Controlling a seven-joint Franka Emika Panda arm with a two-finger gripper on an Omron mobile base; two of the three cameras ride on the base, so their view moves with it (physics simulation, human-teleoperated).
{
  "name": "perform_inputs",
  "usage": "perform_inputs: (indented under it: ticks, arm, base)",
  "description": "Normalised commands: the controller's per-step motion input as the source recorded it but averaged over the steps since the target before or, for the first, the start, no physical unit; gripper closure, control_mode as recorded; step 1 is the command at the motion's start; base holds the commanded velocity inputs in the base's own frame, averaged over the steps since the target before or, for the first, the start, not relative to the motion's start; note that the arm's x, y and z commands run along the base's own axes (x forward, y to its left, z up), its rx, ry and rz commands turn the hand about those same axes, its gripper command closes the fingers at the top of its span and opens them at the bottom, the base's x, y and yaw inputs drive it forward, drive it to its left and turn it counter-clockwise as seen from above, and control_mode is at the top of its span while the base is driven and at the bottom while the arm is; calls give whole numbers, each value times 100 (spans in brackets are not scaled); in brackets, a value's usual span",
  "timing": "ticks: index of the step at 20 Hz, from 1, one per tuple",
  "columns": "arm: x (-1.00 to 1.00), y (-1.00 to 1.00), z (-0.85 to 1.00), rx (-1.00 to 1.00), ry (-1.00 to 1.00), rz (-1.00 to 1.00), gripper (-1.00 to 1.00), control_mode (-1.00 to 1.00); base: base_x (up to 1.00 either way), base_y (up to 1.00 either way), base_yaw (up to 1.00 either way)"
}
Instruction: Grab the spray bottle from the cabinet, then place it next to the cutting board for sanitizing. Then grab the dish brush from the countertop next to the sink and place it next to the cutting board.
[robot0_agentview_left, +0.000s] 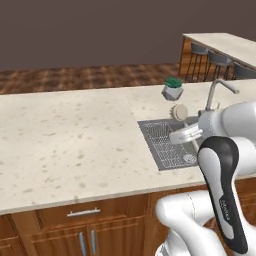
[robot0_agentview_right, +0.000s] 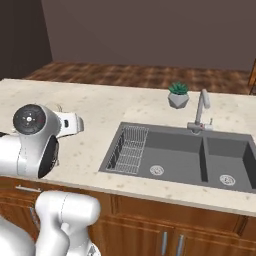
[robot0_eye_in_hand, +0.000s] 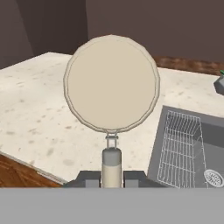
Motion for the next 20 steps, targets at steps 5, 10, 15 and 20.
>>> perform_inputs:
  ticks: [5, 10, 15, 20]
  arm:
    - [0, 0, 0, 0, 0, 0, 100, 100]
    - [0, 0, 0, 0, 0, 0, 100, 100]
    - [0, 0, 0, 0, 0, 0, 100, 100]
    - [0, 0, 0, 0, 0, 0, 100, 100]
  base:
    - [-83, -36, -7]
    - [-29, -34, -41]
    - [0, -31, -86]
    - [0, 0, -100]
